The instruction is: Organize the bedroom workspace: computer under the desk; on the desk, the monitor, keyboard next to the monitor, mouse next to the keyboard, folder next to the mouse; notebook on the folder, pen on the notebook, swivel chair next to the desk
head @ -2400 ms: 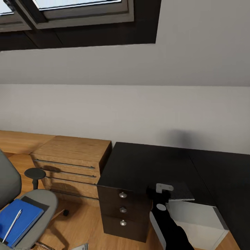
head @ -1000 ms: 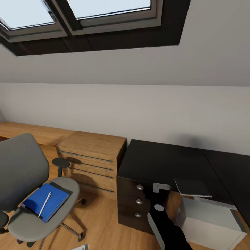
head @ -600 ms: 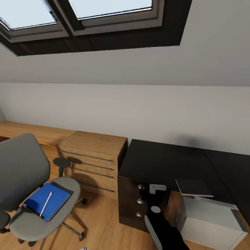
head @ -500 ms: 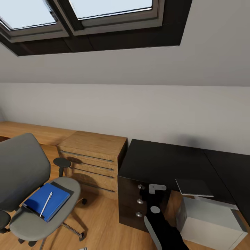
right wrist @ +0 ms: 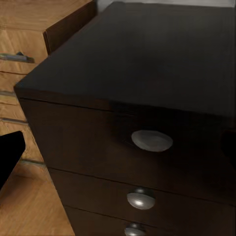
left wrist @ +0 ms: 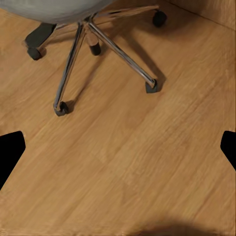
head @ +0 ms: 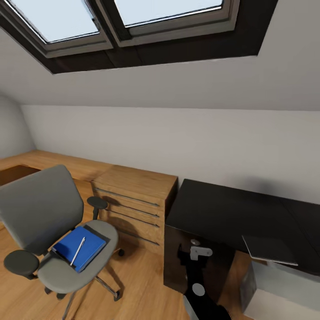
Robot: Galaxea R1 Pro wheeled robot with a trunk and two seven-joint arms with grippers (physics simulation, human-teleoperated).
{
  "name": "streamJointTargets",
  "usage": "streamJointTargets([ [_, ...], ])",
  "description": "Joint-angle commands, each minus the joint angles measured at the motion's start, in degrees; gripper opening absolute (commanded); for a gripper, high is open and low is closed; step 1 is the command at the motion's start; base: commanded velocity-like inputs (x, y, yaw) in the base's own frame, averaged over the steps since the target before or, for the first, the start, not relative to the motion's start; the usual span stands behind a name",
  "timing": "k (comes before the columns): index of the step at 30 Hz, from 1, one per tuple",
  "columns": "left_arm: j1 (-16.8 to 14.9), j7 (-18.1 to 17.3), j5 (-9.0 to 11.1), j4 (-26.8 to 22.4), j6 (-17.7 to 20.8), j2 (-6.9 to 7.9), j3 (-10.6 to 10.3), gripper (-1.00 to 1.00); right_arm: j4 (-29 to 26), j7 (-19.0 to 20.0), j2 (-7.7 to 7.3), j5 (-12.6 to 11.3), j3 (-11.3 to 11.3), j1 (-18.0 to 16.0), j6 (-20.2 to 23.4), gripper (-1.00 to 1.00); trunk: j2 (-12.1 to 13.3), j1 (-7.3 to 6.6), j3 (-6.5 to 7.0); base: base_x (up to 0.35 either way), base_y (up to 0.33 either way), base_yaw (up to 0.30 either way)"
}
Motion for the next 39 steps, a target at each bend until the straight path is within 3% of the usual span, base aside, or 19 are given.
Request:
streamJointTargets([
  [1, -0.08, 0.37, 0.64, 0.36, -0.38, 0.10, -0.47, 1.00, 0.36, -0.24, 0.00, -0.35, 0.31, -0.05, -1.09, 1.00, -0.04, 0.00, -0.09, 0.000, 0.000, 0.261],
  [5, -0.08, 0.38, 0.70, 0.84, -0.35, 0.20, -0.48, 1.00, 0.78, -0.13, 0.00, -0.30, 1.59, -0.05, -2.07, 1.00, -0.04, 0.00, -0.17, 0.000, 0.000, 0.130],
  [7, -0.08, 0.36, 0.71, 0.92, -0.34, 0.23, -0.48, 1.00, 0.86, -0.14, 0.00, -0.28, 3.31, -0.05, -2.28, 1.00, -0.04, 0.00, -0.18, 0.000, 0.000, 0.048],
  [8, -0.08, 0.38, 0.72, 0.99, -0.38, 0.26, -0.49, 1.00, 0.92, -0.27, 0.00, -0.32, 5.72, -0.05, -2.39, 1.00, -0.04, 0.00, -0.19, 0.000, 0.000, 0.011],
  [9, -0.08, 0.38, 0.72, 0.99, -0.38, 0.29, -0.49, 1.00, 0.93, -0.29, 0.00, -0.31, 6.05, -0.05, -2.41, 1.00, -0.04, 0.00, -0.19, 0.000, 0.000, 0.007],
  [16, -0.09, 0.37, 0.73, 1.01, -0.52, 0.38, 0.08, 1.00, 1.07, -0.30, 0.00, -0.34, 6.65, -0.05, -2.51, 1.00, -0.04, 0.00, -0.19, 0.000, 0.000, 0.011],
  [23, -0.08, 0.31, 0.78, 1.07, -0.56, 0.36, 2.88, 1.00, 1.19, -0.32, 0.00, -0.35, 6.72, -0.05, -2.50, 1.00, -0.04, 0.00, -0.19, 0.000, 0.024, 0.191],
  [29, -0.08, 0.27, 0.80, 1.08, -0.56, 0.42, 4.31, 1.00, 2.34, -0.17, 0.00, -0.35, 6.87, -0.05, -2.45, 1.00, -0.04, 0.00, -0.27, 0.000, 0.226, 0.265],
  [39, -0.08, 0.30, 0.73, 1.02, -0.64, 0.42, 4.60, 1.00, 5.72, 0.10, 0.00, -0.38, 7.32, -0.05, -3.49, 1.00, -0.04, 0.00, -0.59, 0.000, 0.271, 0.274],
])
